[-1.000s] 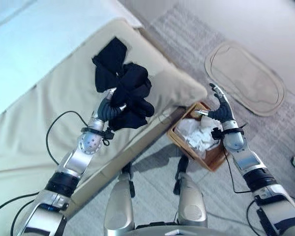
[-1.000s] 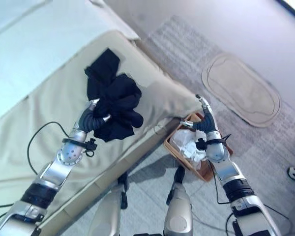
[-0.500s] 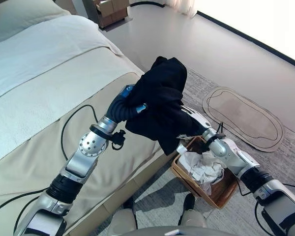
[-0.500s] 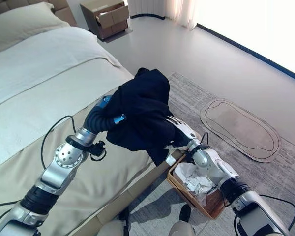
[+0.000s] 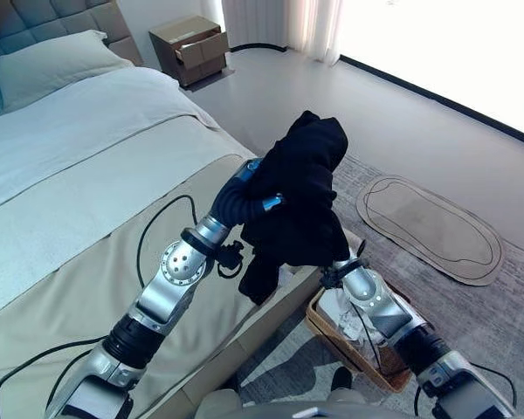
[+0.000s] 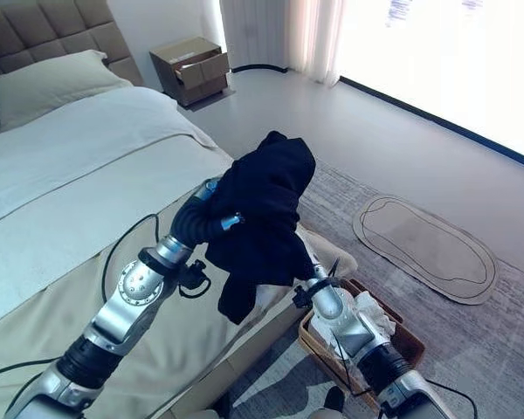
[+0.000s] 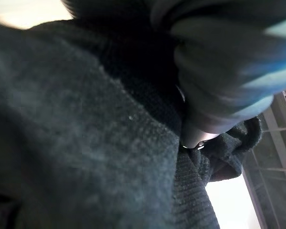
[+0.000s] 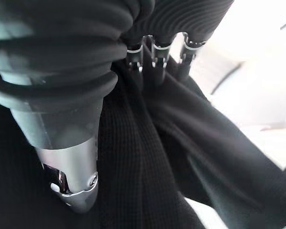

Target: Pick up clothes into the bucket

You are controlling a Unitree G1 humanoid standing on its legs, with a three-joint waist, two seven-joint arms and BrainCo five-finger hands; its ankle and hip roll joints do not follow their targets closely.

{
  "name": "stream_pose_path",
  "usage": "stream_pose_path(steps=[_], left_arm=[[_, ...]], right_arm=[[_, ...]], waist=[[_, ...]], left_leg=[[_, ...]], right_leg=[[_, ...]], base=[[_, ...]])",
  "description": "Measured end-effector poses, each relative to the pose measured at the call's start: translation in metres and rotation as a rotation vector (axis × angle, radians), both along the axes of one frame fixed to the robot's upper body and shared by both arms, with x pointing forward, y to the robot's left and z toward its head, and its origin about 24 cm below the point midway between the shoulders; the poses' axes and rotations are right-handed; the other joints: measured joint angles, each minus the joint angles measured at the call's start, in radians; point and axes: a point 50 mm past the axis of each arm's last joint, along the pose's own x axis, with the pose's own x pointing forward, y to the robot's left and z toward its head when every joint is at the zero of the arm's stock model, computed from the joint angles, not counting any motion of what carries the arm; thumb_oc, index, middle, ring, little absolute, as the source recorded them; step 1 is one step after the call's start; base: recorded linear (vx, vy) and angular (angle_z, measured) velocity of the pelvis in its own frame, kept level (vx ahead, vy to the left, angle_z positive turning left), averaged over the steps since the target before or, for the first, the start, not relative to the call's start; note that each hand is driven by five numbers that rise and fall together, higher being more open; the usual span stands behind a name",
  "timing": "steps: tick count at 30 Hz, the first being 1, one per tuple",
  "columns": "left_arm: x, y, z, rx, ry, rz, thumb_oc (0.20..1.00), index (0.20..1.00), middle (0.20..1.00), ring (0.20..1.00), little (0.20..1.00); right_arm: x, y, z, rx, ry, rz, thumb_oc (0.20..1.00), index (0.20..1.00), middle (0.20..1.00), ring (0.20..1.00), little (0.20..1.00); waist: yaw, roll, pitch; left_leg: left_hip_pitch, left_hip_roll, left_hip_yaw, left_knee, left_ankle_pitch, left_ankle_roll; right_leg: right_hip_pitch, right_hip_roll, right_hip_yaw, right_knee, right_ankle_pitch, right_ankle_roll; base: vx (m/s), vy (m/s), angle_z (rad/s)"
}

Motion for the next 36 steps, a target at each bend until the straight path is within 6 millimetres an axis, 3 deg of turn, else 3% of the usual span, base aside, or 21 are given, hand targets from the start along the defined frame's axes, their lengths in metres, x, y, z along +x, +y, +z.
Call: stream_pose_path(steps=[7,8,9,23,35,36], left_arm=[[-0.002,-0.01,-0.007,-0.013,0.051,-0.028,0.2,0.2,0.2,0.2,0.2],[-0.002,-0.011,-0.007,-0.021,0.054,-0.024,0.2,0.2,0.2,0.2,0.2],[-0.002,-0.011,-0.007,-0.022,0.055,-0.022,0.2,0.2,0.2,0.2,0.2],[-0.011,-0.001,-0.036,-0.108,0.218,0.012,0.2,0.2,0.2,0.2,0.2],[-0.012,0.019,-0.083,-0.108,0.406,0.14,0.2,0.2,0.2,0.2,0.2],[-0.012,0.02,-0.088,-0.091,0.415,0.157,0.266,0.266,0.266,0.266,0.266]], right_arm=[[0.0,-0.002,-0.004,0.198,0.101,-0.042,1.0,1.0,1.0,1.0,1.0],[0.0,0.001,-0.004,0.248,0.116,-0.05,0.482,0.482,0.482,0.482,0.482],[0.0,0.0,-0.004,0.263,0.12,-0.056,0.2,0.2,0.2,0.2,0.2],[-0.007,-0.004,-0.016,0.547,0.272,-0.084,0.2,0.2,0.2,0.2,0.2],[-0.022,-0.032,-0.035,0.811,0.363,-0.185,0.2,0.2,0.2,0.2,0.2],[-0.022,-0.034,-0.035,0.82,0.36,-0.192,0.2,0.2,0.2,0.2,0.2]], waist=[[-0.02,0.003,-0.002],[-0.02,0.005,-0.004],[-0.02,0.006,-0.005],[-0.014,0.015,-0.021],[-0.016,0.013,-0.026],[-0.016,0.013,-0.027]], left_leg=[[0.008,0.001,0.002,-0.002,0.0,0.0],[0.008,0.001,0.002,-0.002,0.0,0.0],[0.008,0.001,0.002,-0.002,0.0,0.0],[0.009,0.003,0.001,-0.005,0.0,0.0],[0.01,0.008,0.002,-0.007,0.0,0.0],[0.01,0.008,0.002,-0.008,0.0,0.0]], right_leg=[[0.001,0.001,0.006,0.0,0.0,0.0],[0.001,0.001,0.006,0.0,0.0,0.0],[0.001,0.001,0.006,0.0,0.0,0.0],[0.002,0.003,0.006,0.0,0.0,0.0],[0.001,0.007,0.006,0.0,0.0,0.0],[0.001,0.008,0.006,0.0,0.0,0.0]], base=[[0.0,-0.003,-0.02],[0.0,0.0,0.0],[0.0,0.0,0.0],[0.0,0.0,0.0],[0.0,0.0,0.0],[0.0,0.0,0.0]])
